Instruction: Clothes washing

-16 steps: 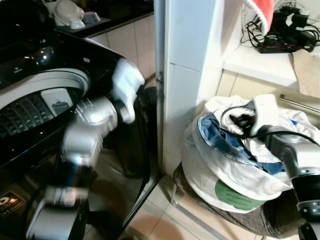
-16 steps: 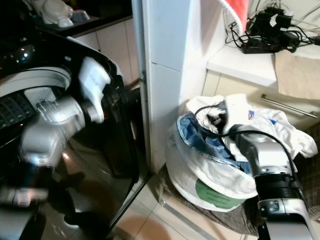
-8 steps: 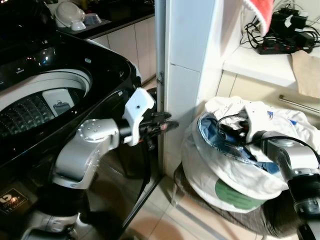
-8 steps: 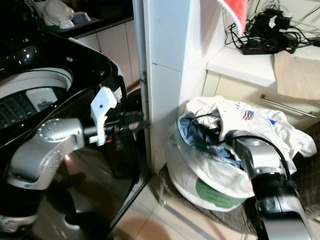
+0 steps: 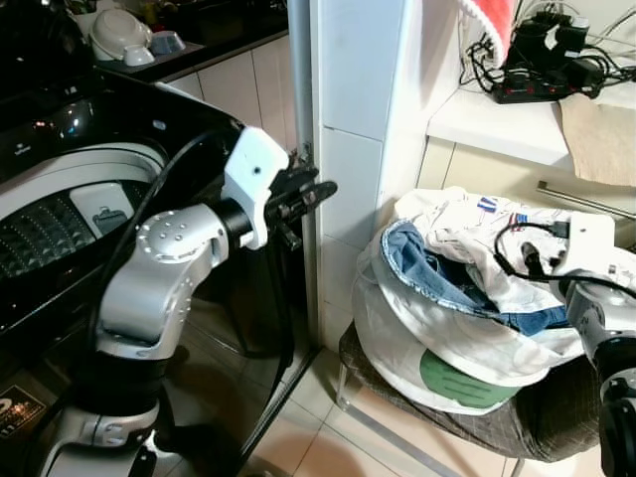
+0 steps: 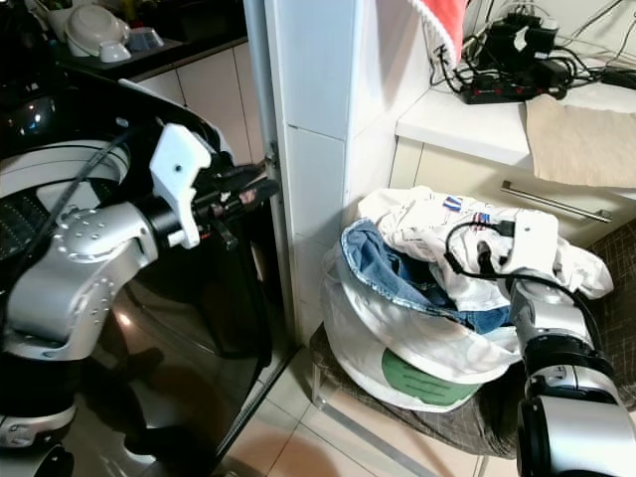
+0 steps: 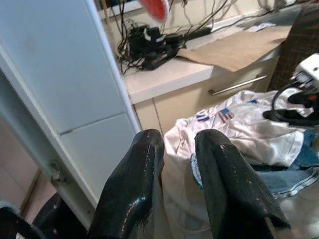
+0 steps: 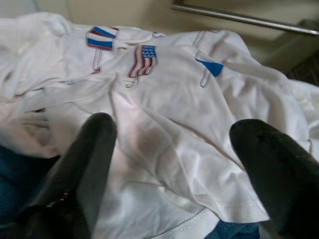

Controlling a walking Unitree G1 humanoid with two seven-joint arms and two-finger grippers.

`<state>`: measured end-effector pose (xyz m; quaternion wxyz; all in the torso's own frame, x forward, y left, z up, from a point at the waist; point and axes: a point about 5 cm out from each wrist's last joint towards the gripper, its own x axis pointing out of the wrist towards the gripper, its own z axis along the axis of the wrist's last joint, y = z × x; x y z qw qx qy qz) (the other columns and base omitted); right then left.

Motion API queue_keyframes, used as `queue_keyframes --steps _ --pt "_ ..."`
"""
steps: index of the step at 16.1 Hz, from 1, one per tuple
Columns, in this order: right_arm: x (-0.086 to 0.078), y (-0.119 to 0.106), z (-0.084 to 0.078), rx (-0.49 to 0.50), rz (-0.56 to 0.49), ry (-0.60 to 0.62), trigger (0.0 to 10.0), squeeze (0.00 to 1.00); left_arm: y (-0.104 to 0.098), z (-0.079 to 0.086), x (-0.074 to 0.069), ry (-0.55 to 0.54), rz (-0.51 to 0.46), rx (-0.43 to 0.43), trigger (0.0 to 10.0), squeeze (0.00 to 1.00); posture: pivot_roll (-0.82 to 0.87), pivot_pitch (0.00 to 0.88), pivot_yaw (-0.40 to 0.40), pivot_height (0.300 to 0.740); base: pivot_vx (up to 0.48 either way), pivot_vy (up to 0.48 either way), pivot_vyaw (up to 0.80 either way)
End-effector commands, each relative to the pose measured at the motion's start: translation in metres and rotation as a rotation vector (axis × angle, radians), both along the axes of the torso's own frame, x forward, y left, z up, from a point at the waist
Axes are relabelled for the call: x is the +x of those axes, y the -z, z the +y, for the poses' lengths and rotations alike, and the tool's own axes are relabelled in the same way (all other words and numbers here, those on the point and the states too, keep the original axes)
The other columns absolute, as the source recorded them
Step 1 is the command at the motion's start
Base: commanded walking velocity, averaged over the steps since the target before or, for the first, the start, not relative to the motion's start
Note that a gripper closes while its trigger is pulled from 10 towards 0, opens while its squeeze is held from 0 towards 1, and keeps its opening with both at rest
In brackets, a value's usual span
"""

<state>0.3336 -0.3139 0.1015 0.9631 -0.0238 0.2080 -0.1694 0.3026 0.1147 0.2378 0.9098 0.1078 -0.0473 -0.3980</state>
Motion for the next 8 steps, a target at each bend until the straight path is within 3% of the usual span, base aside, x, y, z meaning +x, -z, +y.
queue_keyframes --steps 1,4,7,8 --pt "0.004 -0.008 -0.002 -0.004 -0.040 0.014 10.0 1.00 -0.002 0.007 -0.003 -0.014 0.005 -0.003 10.0 0.00 0.13 0.012 0.084 0.740 0.000 0.000 0.00" --pt "0.002 -0.005 -0.004 0.016 -0.067 0.029 10.0 1.00 -0.007 0.015 -0.010 -0.037 -0.003 -0.013 10.0 0.00 0.19 0.054 0.082 0.740 0.000 0.000 0.00" --pt "0.000 0.001 -0.005 0.048 -0.060 0.063 10.0 1.00 -0.009 0.018 -0.022 -0.002 0.023 0.028 10.0 0.00 0.24 0.081 0.075 0.740 0.000 0.000 0.00" --pt "-0.003 0.006 -0.006 0.046 -0.036 0.101 10.0 0.70 -0.008 0.018 -0.030 0.025 0.045 0.043 10.0 0.00 0.26 0.093 0.072 0.740 0.000 0.000 0.00"
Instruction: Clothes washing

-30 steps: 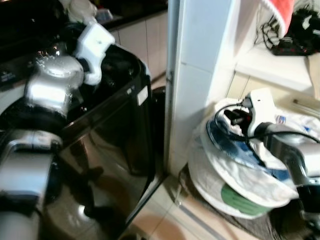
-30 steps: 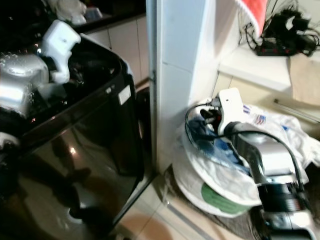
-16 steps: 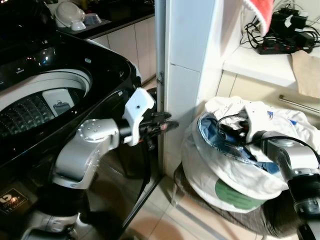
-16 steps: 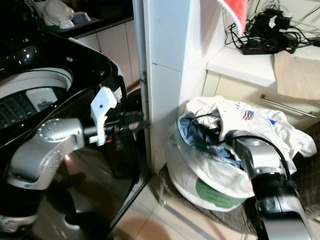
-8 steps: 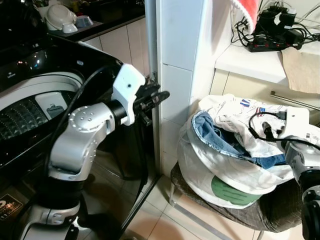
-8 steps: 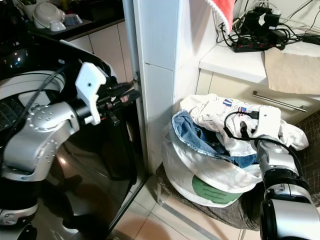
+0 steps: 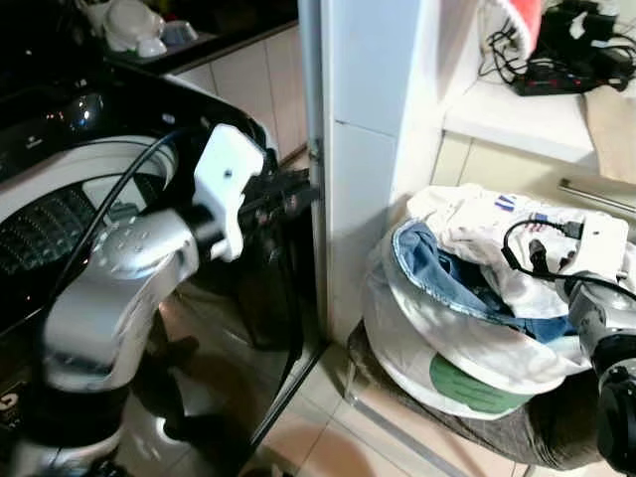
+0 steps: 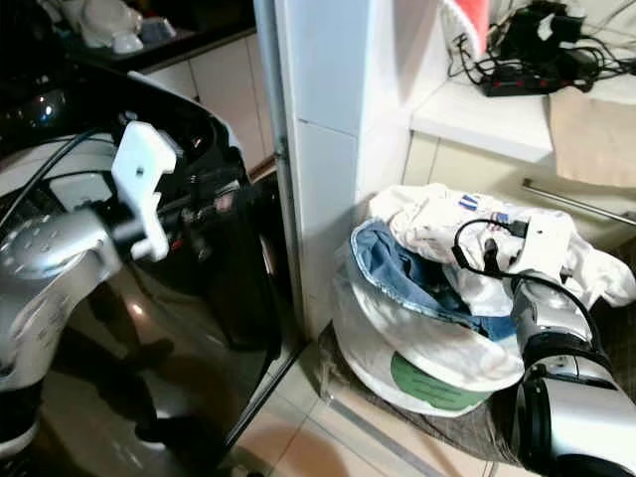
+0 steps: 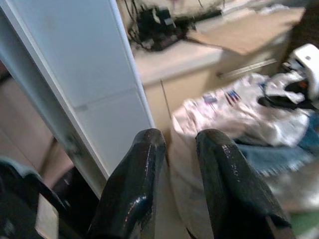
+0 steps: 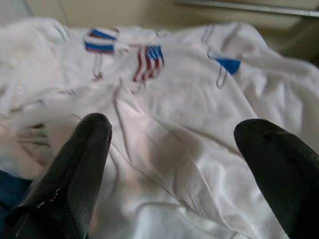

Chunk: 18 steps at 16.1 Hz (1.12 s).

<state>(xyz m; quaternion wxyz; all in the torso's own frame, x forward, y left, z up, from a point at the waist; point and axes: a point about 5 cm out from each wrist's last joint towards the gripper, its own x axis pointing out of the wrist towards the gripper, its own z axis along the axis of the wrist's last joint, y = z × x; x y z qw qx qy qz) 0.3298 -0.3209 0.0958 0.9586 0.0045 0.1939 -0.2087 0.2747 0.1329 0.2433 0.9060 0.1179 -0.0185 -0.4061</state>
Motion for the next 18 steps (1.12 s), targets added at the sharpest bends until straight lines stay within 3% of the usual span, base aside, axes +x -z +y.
queue_keyframes --steps 1,2,4,10,11,12,13,16,18 --pt "-0.001 0.002 -0.001 0.013 0.012 0.036 10.0 0.32 -0.003 0.000 -0.006 0.022 0.009 0.000 10.0 0.00 0.29 0.106 0.069 0.740 0.000 0.000 0.00" --pt "-0.003 0.004 -0.001 0.023 0.017 0.051 10.0 0.00 -0.003 0.001 -0.009 0.025 0.015 0.004 10.0 0.00 0.29 0.106 0.069 0.740 0.000 0.000 0.00" --pt "-0.010 0.019 0.002 0.092 0.039 0.114 10.0 0.00 -0.006 0.012 -0.020 -0.006 0.043 0.037 10.0 0.00 0.35 0.146 0.066 0.740 0.000 0.000 0.00" --pt "-0.019 0.031 0.003 0.119 0.060 0.167 10.0 0.00 -0.012 0.026 -0.036 -0.067 0.066 0.065 10.0 0.00 0.41 0.179 0.066 0.740 0.000 0.000 0.00" --pt "-0.018 0.032 0.004 0.128 0.056 0.167 4.9 0.00 -0.013 0.027 -0.037 -0.068 0.074 0.067 10.0 0.00 0.41 0.179 0.063 0.740 0.000 0.000 0.00" --pt "-0.017 0.031 0.005 0.139 0.051 0.166 1.9 0.00 -0.013 0.027 -0.039 -0.064 0.082 0.071 10.0 0.00 0.41 0.179 0.060 0.740 0.000 0.000 0.00" --pt "-0.016 0.031 0.007 0.153 0.045 0.160 0.0 0.00 -0.012 0.026 -0.041 -0.044 0.102 0.076 10.0 0.00 0.41 0.178 0.058 0.740 0.000 0.000 0.00" --pt "-0.013 0.030 0.010 0.155 0.047 0.145 0.0 0.00 -0.007 0.013 -0.056 0.093 0.166 0.062 10.0 0.00 0.41 0.162 0.046 0.740 0.000 0.000 0.00" --pt "-0.011 0.029 0.012 0.159 0.043 0.140 0.0 0.00 -0.006 0.011 -0.056 0.097 0.171 0.063 10.0 0.00 0.41 0.160 0.041 0.740 0.000 0.000 0.00"
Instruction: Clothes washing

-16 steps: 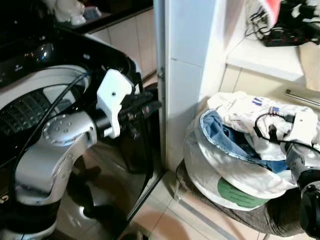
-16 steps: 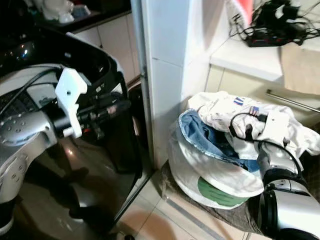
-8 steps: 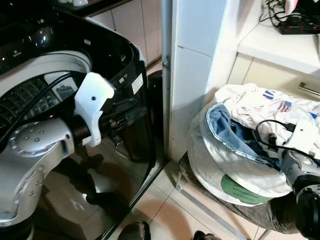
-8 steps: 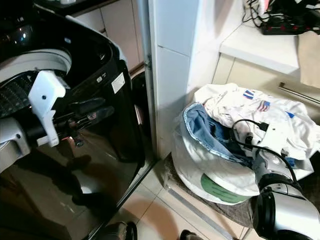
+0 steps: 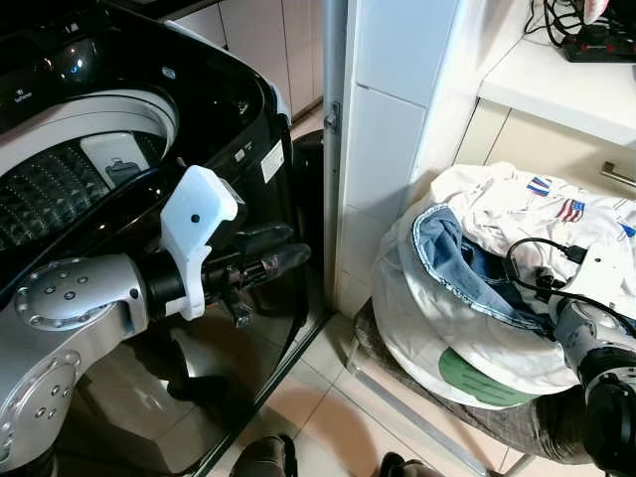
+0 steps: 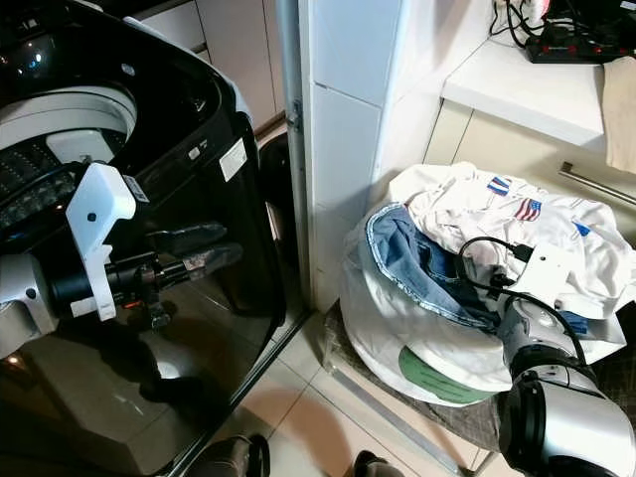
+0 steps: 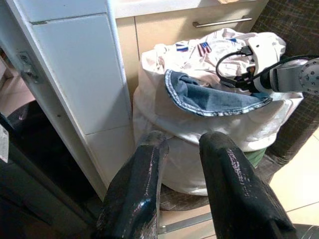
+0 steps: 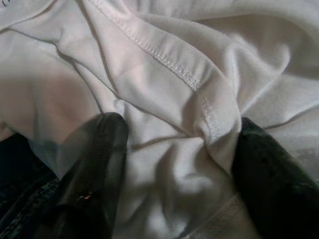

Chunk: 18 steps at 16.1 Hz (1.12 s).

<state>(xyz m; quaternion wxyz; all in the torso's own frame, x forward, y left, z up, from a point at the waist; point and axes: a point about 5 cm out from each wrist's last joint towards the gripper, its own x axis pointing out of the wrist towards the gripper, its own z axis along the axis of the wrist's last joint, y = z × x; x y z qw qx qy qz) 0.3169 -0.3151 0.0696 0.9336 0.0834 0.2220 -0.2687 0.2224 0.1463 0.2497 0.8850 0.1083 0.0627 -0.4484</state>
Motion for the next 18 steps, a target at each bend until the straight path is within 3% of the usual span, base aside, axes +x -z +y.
queue_keyframes --steps 1,14,18 --pt "0.002 0.003 0.006 0.018 0.008 -0.019 0.0 0.00 0.000 -0.002 -0.003 0.018 0.006 0.008 10.0 0.00 0.41 0.160 0.041 0.740 0.000 0.000 0.00" --pt "0.006 -0.007 0.002 0.005 -0.041 -0.018 0.0 0.00 -0.003 -0.004 0.003 -0.010 -0.009 -0.020 10.0 0.00 0.38 0.128 0.031 0.740 0.000 0.000 0.00" --pt "0.026 -0.037 0.006 -0.055 -0.164 -0.084 0.0 0.00 -0.001 -0.010 0.018 -0.038 -0.038 -0.097 10.0 0.00 0.27 0.077 0.016 0.740 0.000 0.000 0.00"
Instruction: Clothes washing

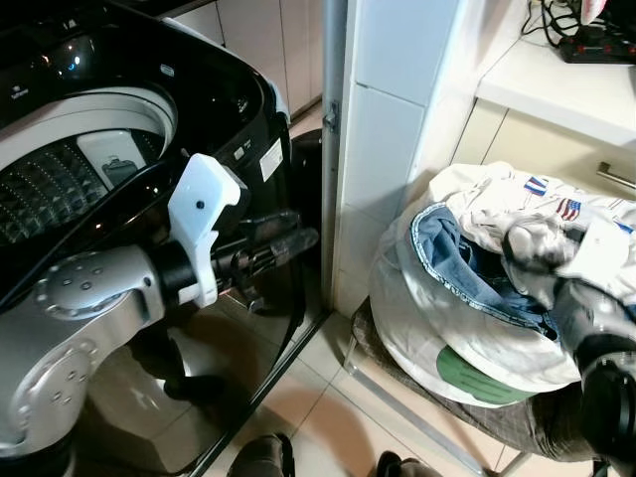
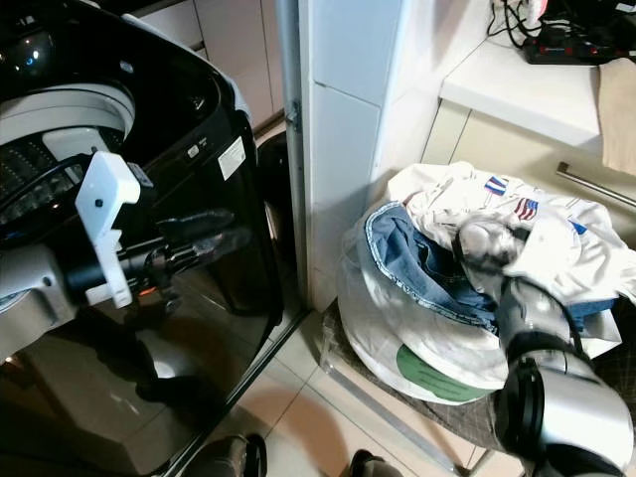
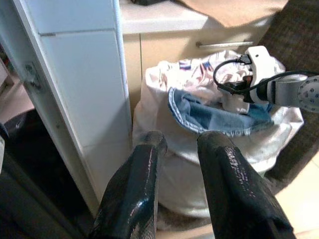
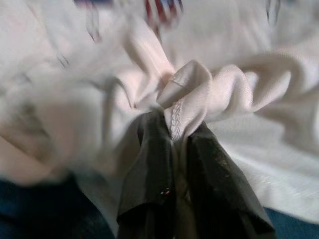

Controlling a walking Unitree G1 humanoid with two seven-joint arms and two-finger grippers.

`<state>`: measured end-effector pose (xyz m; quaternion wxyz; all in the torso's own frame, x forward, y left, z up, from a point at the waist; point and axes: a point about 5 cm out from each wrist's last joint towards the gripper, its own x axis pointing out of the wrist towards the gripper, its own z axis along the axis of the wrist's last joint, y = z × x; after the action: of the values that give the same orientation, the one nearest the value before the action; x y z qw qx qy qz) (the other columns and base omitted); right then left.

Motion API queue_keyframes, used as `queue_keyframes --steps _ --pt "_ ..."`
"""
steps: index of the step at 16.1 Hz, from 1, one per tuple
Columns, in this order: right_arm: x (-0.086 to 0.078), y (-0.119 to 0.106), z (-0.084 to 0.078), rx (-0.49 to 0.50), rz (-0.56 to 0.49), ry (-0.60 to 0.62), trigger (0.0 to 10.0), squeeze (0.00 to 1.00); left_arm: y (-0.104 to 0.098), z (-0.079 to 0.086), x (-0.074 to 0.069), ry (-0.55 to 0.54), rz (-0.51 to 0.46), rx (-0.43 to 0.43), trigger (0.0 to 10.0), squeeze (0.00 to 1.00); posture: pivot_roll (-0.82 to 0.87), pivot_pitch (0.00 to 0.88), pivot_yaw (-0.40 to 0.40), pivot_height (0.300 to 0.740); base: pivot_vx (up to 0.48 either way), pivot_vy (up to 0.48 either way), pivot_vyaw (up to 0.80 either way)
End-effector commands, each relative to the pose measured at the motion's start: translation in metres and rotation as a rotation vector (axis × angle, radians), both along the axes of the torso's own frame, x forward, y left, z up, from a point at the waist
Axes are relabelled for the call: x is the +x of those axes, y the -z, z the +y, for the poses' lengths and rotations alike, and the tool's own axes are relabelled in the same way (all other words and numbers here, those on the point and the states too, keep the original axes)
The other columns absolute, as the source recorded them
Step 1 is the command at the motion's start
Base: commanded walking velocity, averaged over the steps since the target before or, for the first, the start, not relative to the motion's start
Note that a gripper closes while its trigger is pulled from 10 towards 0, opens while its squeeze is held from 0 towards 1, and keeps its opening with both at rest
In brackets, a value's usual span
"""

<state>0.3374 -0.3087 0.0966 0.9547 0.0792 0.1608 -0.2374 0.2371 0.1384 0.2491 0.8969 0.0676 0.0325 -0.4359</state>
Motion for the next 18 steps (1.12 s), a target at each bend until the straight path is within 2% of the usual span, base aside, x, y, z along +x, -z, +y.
queue_keyframes --steps 1,5,7,8,10,12,14,15,16,17,18 --pt "0.007 -0.013 0.001 -0.033 -0.048 -0.034 0.0 0.00 -0.001 -0.003 0.005 -0.012 -0.019 -0.006 10.0 0.00 0.27 0.077 0.016 0.740 0.000 0.000 0.00" --pt "0.024 -0.048 0.002 -0.052 -0.170 -0.083 0.0 0.00 0.006 -0.014 0.025 -0.059 -0.057 -0.092 10.0 0.00 0.14 0.036 0.004 0.740 0.000 0.000 0.00" --pt "0.030 -0.064 0.006 -0.069 -0.229 -0.134 0.0 0.00 0.007 -0.013 0.037 -0.112 -0.086 -0.114 10.0 0.00 0.07 0.003 0.011 0.740 0.000 0.000 0.00" --pt "0.036 -0.081 0.013 -0.086 -0.283 -0.211 0.0 0.00 0.009 -0.013 0.048 -0.155 -0.115 -0.111 10.0 0.00 0.04 0.000 0.012 0.740 0.000 0.000 0.00" --pt "0.035 -0.109 0.022 -0.125 -0.373 -0.303 0.0 0.00 0.010 -0.022 0.056 -0.149 -0.148 -0.120 10.0 0.00 0.00 0.000 0.017 0.740 0.000 0.000 0.00" --pt "0.031 -0.131 0.028 -0.134 -0.442 -0.327 0.0 0.00 0.009 -0.029 0.060 -0.134 -0.165 -0.139 10.0 0.00 -0.05 0.000 0.032 0.740 0.000 0.000 0.00" --pt "0.023 -0.168 0.048 -0.083 -0.539 -0.436 0.0 0.00 0.007 -0.043 0.067 -0.109 -0.187 -0.163 10.0 0.00 -0.06 0.000 0.042 0.740 0.000 0.000 0.00" --pt "0.019 -0.180 0.060 -0.046 -0.559 -0.505 0.0 0.00 0.006 -0.047 0.069 -0.105 -0.190 -0.183 10.0 0.00 -0.07 0.000 0.045 0.740 0.000 0.000 0.00" --pt "0.012 -0.193 0.080 -0.001 -0.567 -0.634 0.0 0.00 0.005 -0.050 0.072 -0.110 -0.198 -0.202 10.0 0.00 -0.09 0.000 0.050 0.740 0.000 0.000 0.00" --pt "0.007 -0.200 0.093 0.029 -0.579 -0.705 0.0 0.00 0.004 -0.051 0.073 -0.116 -0.204 -0.213 10.0 0.00 -0.09 0.000 0.050 0.740 0.000 0.000 0.00" --pt "-0.003 -0.213 0.115 0.101 -0.607 -0.840 0.0 0.00 0.003 -0.055 0.075 -0.122 -0.208 -0.237 10.0 0.00 -0.09 0.000 0.049 0.740 0.000 0.000 0.00"
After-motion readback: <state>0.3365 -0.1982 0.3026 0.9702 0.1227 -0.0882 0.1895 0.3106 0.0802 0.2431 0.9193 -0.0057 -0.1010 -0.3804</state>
